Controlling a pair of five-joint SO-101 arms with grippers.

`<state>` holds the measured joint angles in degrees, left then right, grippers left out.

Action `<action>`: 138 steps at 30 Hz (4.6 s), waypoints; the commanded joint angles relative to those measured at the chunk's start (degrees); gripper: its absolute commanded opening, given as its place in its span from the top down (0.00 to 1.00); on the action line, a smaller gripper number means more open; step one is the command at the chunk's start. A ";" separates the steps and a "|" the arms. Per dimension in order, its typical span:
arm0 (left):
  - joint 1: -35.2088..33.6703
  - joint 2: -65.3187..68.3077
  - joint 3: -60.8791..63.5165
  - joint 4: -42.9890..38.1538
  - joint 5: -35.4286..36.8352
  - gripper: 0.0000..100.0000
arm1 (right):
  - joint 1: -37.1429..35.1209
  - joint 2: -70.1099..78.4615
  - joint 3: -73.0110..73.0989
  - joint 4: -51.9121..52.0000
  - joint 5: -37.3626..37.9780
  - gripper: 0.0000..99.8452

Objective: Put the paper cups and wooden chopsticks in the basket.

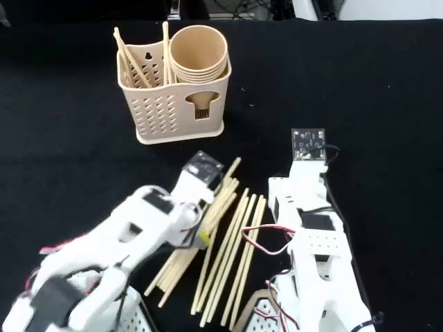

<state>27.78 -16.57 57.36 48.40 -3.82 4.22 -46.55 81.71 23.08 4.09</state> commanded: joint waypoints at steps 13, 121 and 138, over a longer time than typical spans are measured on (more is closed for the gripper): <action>3.82 11.60 -10.95 6.51 -0.70 0.97 | 0.35 -0.75 -0.31 -0.97 0.70 0.98; -21.05 -38.77 -39.34 24.88 -16.88 0.97 | 0.35 -0.75 -0.31 -1.05 0.70 0.98; -21.58 -38.42 -36.88 8.97 -8.35 0.97 | 0.35 -0.75 -0.31 -1.05 0.70 0.98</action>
<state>6.86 -54.37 20.44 58.42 -12.53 4.22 -46.55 81.71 23.08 4.09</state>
